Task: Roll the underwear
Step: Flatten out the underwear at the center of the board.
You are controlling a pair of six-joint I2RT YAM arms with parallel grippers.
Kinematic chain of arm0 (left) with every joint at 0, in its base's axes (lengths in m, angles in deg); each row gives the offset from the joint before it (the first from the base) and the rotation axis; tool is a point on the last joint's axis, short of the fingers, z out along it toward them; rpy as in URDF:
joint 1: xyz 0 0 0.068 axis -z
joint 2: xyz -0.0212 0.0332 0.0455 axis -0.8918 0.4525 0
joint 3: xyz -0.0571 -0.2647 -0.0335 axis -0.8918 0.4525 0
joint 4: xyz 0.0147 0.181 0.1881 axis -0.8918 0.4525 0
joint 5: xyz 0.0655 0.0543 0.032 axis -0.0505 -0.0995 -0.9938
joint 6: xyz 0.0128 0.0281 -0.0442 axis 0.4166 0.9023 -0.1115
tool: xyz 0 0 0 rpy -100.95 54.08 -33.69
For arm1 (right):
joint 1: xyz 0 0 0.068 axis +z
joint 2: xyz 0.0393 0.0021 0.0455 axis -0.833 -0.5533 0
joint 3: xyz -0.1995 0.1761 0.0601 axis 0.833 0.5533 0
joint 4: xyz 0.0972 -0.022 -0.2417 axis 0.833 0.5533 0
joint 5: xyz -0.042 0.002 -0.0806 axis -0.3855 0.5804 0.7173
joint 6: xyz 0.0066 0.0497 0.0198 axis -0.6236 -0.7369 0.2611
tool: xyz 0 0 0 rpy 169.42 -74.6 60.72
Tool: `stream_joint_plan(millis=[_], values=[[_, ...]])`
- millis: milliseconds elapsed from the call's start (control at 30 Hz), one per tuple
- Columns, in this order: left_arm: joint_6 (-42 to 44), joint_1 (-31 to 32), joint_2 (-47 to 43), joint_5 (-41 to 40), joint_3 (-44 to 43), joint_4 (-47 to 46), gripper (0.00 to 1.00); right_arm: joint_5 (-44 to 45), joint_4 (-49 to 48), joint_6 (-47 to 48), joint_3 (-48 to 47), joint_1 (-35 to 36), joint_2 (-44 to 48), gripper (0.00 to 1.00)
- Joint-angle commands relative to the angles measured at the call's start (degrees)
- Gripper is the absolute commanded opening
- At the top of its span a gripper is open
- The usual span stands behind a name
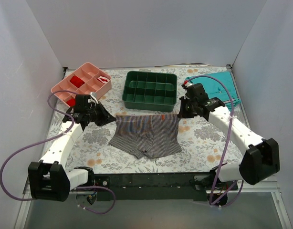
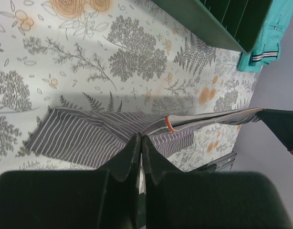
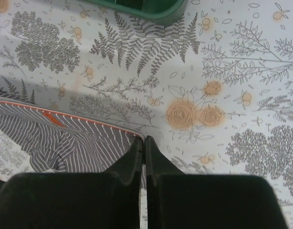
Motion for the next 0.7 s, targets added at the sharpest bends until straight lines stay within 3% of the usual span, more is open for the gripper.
stream_joint_plan(millis=[0,400,667], values=[[2.8,-0.5,4.2,-3.4,-2.0,-10.0,0.0,0.2,-4.8,5.5,-1.5,-2.9,-5.3,0.02],[3.7,1.2,25.2,-5.1,-7.0,-15.9,0.0,-3.7,-7.3,7.0,-6.3,-8.2,-21.3,0.01],[4.3,2.1,34.1,-5.9,-12.4,-16.7,0.0,-3.1,-6.9,7.0,-12.3,-8.7,-28.2,0.03]])
